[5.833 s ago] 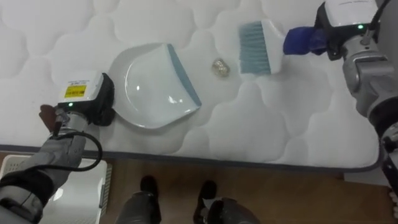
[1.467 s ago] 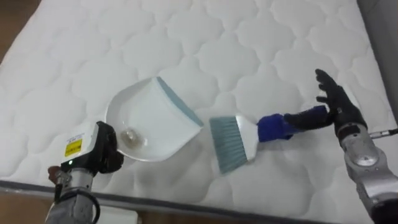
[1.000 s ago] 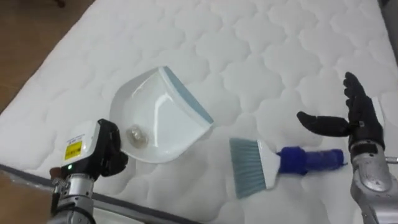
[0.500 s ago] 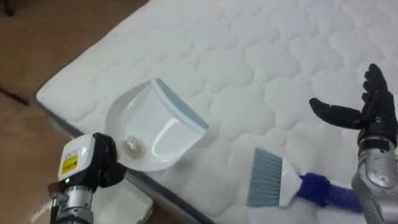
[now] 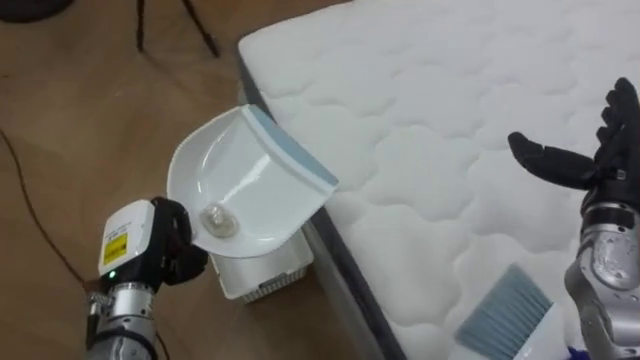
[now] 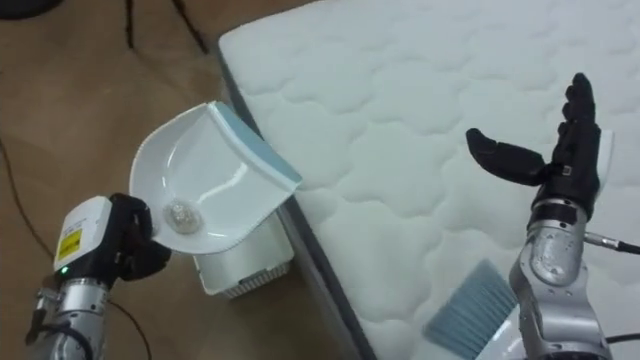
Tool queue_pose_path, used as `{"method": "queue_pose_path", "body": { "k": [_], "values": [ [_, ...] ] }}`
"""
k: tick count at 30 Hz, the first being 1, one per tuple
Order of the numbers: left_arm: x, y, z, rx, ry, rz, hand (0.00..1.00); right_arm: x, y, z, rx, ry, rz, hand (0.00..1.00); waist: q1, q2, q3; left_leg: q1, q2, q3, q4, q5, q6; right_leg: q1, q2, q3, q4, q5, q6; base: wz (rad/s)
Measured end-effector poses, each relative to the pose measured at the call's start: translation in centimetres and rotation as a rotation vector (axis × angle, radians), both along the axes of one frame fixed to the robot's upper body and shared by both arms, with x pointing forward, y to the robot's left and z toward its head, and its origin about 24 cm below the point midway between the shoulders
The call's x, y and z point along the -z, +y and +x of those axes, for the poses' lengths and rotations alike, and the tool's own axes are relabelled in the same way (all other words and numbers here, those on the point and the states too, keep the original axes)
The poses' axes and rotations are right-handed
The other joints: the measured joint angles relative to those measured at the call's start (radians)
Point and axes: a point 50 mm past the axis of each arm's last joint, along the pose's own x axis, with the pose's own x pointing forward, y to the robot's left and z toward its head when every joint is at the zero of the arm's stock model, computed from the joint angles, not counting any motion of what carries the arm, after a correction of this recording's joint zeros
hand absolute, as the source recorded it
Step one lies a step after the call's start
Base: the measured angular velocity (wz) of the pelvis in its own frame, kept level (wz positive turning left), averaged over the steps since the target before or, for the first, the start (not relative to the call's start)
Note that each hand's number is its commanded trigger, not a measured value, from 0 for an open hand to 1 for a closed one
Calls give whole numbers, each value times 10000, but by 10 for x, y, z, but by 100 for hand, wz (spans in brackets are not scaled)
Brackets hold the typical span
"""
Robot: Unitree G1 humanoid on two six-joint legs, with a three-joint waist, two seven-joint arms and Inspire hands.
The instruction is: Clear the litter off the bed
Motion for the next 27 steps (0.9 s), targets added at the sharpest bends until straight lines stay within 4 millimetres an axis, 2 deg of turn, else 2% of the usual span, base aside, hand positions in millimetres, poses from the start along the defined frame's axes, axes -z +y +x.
{"method": "queue_pose_path", "body": {
  "k": [3,5,8,9,10,11,12,13,14,15,16,17,18,19,22,27],
  "values": [
    [-2,1,1,-54,-112,6,100,1,1,0,116,10,-13,0,197,29,-29,127,-193,-76,-234,81,65,-9,-158,115,217,7,13,16],
    [-5,0,3,-7,-275,-5,100,2,2,0,156,63,-9,0,195,52,-45,123,-257,-198,-208,67,111,-7,-192,297,340,32,58,22],
    [-6,-1,3,47,-310,75,100,5,3,-1,190,176,-12,0,219,30,-58,402,-458,-363,-365,72,199,-118,-537,770,1231,42,76,22],
    [-5,0,2,24,-280,58,100,7,3,-1,210,272,3,0,219,14,-74,578,-575,-474,-481,49,242,-283,-705,1098,1919,92,148,26],
    [-5,0,2,28,-275,63,100,11,1,-4,295,445,16,0,179,42,-79,680,-614,-757,-477,-15,285,-765,-866,1739,2923,364,284,33],
    [-5,0,2,25,-276,51,100,14,1,-6,357,537,35,0,147,69,-92,705,-619,-990,-486,-37,293,-1035,-862,2213,3294,383,293,54],
    [-5,0,2,13,-287,29,100,20,0,-12,480,729,62,0,50,104,-127,731,-613,-1337,-549,-29,308,-1541,-658,3056,3479,181,359,70],
    [-5,0,2,18,-285,43,100,23,-1,-16,568,858,78,0,-57,117,-123,736,-625,-1644,-546,13,262,-2003,-483,3766,3384,138,366,76],
    [-4,0,1,19,-250,48,100,24,-1,-16,623,902,108,0,-117,128,-116,753,-653,-1808,-541,21,252,-2224,-404,4103,3203,142,374,88],
    [-3,0,-1,39,-169,35,100,25,-1,-17,705,995,123,0,-325,155,-115,761,-737,-2193,-531,44,230,-2468,-137,4715,2525,206,425,100],
    [-2,-1,-1,90,-95,-6,100,26,-2,-18,770,1014,107,0,-498,152,-111,767,-836,-2472,-511,84,230,-2509,77,5129,1623,411,506,104],
    [-2,-1,-1,107,-56,-7,100,27,-2,-18,771,1048,94,0,-581,145,-116,776,-899,-2654,-501,97,212,-2491,171,5382,1141,579,601,105],
    [-2,0,-1,129,-12,7,100,28,-3,-20,786,1122,89,0,-666,129,-118,765,-1005,-3015,-443,113,154,-2463,429,5902,417,1029,623,94],
    [-1,0,-2,126,5,28,100,29,-3,-21,802,1154,89,0,-669,93,-122,690,-1112,-3266,-340,66,60,-2418,563,6147,108,1712,186,81],
    [3,2,-3,101,160,-55,100,30,0,-20,608,1185,84,0,-364,266,-120,535,-932,-3341,-388,43,-164,-2279,735,5789,-195,1720,-55,31],
    [12,7,-8,-216,673,-23,100,34,9,-18,-138,1426,127,0,-246,235,-90,341,-854,-3341,-342,65,-236,-2281,802,5609,-275,1600,-112,23]
  ]
}}
